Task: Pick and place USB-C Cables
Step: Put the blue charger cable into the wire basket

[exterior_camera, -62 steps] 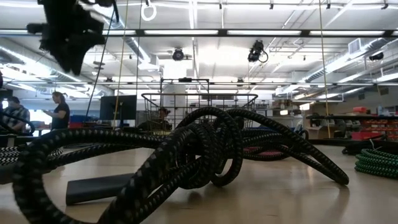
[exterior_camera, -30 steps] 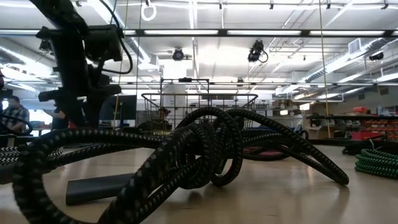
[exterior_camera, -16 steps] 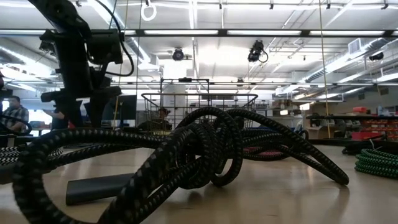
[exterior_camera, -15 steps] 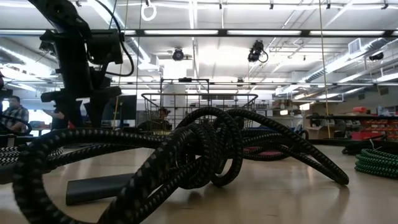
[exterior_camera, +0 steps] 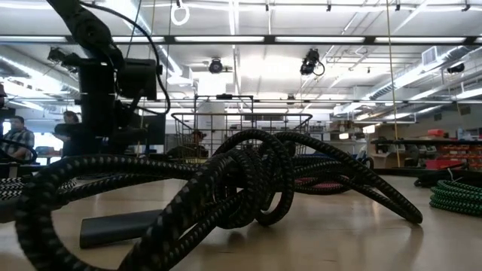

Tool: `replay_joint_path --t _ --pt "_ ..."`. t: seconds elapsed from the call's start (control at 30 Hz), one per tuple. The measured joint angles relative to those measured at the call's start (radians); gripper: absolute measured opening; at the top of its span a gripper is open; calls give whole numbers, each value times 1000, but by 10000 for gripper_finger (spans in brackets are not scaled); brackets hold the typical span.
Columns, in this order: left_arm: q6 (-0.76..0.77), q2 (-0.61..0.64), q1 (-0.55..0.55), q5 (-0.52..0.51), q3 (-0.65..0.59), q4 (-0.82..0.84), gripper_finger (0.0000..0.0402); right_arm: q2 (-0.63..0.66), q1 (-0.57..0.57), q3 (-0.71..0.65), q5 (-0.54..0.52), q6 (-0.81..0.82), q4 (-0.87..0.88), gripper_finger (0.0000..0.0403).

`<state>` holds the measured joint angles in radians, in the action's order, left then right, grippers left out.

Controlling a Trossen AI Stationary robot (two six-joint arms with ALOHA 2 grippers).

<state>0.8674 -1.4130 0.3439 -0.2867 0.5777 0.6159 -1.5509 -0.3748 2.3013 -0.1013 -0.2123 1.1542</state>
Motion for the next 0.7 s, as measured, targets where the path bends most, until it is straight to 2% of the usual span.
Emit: replay_joint_path --t 0.1,0.2,0.27,0.4,0.43,0.57,0.7 --pt "-31 -17 0 0 0 -7 231 0 0 0 1 0 1 204" --pt "-64 -13 0 4 5 -12 201 0 0 0 1 0 2 204" --pt "-87 -1 6 14 12 -7 159 0 0 0 1 0 2 204" --pt "-115 11 18 5 23 26 43 0 0 0 0 0 2 204" --pt "-119 15 21 6 27 30 25 0 0 0 0 0 2 204" --pt "-125 32 32 50 46 92 19 0 0 0 0 0 3 204" --pt "-148 81 33 63 118 198 19 0 0 0 0 0 7 201"
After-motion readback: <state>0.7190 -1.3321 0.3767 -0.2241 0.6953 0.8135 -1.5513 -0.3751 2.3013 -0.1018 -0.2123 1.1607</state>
